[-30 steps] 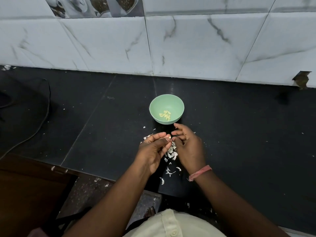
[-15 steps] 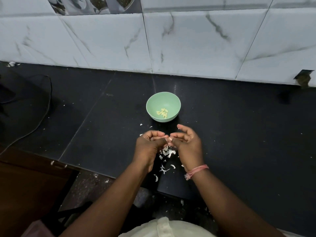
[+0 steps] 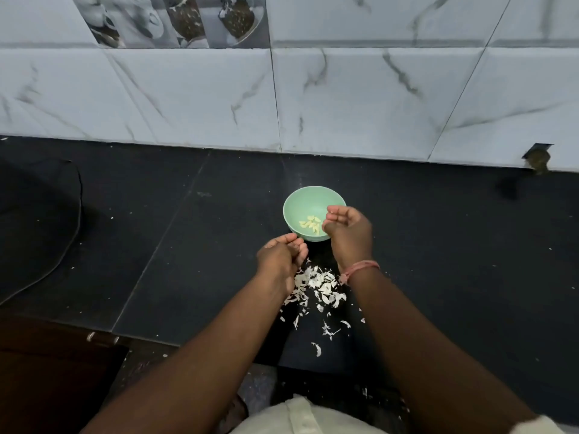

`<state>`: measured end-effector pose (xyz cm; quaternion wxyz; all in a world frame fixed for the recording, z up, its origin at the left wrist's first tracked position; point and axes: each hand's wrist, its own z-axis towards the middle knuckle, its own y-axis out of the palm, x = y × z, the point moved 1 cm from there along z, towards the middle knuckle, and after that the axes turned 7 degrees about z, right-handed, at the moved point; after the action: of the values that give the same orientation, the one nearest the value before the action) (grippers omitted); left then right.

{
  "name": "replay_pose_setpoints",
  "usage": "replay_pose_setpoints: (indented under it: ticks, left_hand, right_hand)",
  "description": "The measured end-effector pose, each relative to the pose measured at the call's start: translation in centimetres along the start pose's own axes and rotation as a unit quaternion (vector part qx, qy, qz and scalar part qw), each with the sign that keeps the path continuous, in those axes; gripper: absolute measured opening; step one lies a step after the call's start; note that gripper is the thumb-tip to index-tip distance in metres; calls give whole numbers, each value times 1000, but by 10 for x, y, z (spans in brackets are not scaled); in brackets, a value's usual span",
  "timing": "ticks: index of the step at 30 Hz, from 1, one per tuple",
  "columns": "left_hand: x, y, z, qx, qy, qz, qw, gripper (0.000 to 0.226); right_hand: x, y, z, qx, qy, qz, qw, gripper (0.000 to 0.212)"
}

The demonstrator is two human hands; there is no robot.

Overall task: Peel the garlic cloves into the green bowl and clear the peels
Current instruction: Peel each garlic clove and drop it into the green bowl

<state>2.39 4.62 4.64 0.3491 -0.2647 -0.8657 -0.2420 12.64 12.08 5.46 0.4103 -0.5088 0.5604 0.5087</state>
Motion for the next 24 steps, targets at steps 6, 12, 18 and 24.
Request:
replay_pose_setpoints:
  ticks: [6,12,18,24]
  left_hand:
    - [1,0,7,-2,-32,-4,999,38]
    - [-6,-3,5,-1,-67,-9,998,35]
    - [-23,10,-14,-93,-159,9,983,36]
    - [-37,23,-21,-96,-127,49,986,28]
  right_hand:
    - [5,21,13,14,-57,-98,993,33]
    - [12,4,2,60,-57,-102,991,20]
    - [52,-15,-71,-80,-133,-243,958,26]
    - [72,-62,-61,-29,-181,-396,900,32]
